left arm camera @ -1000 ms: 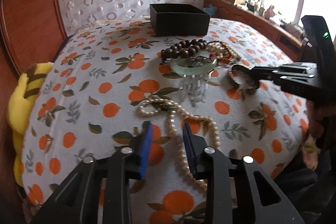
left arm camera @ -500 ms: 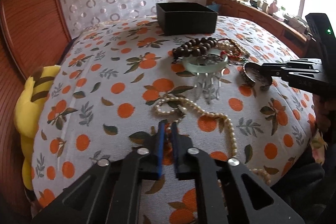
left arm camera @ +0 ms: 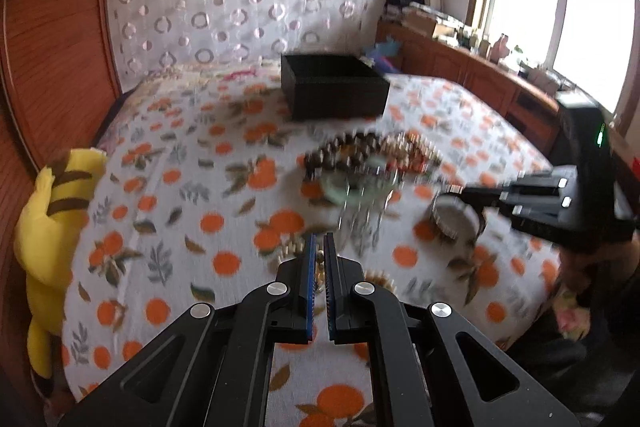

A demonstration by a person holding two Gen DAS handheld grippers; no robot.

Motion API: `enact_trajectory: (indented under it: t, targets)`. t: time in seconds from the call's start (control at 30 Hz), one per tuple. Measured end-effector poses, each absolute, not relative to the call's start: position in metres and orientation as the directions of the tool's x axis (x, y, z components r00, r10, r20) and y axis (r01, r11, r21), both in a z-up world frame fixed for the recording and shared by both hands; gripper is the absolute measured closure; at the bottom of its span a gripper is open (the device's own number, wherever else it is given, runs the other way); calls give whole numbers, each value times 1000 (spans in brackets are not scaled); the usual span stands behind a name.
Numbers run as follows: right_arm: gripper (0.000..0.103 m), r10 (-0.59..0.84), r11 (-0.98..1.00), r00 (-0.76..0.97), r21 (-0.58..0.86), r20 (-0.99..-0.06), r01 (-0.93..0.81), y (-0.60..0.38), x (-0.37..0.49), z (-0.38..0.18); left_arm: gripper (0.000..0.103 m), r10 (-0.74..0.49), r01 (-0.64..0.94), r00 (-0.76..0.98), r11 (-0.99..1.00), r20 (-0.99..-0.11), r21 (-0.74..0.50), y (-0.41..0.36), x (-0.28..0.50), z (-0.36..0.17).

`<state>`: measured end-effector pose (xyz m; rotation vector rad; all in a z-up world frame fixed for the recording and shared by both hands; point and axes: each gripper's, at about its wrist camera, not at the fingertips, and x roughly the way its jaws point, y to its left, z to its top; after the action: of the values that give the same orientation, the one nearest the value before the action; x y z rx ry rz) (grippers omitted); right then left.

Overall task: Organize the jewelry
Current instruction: 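Lift the pearl necklace with the left tool toward the black box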

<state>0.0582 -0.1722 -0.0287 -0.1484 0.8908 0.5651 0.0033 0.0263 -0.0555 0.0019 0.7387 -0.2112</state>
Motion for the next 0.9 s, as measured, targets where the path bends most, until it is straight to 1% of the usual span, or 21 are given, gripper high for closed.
enact_trajectory:
  t: [0.37,0.9]
  targets:
    - [97,433,844,536,116,-725,-524,-174,53,-4,100,-197,216,808,976,-555,-33,14,22,7]
    - [97,431,848,618,60,-657,-527,-170,68,43,100,-194,219,886,976,-421,12,0,59,89]
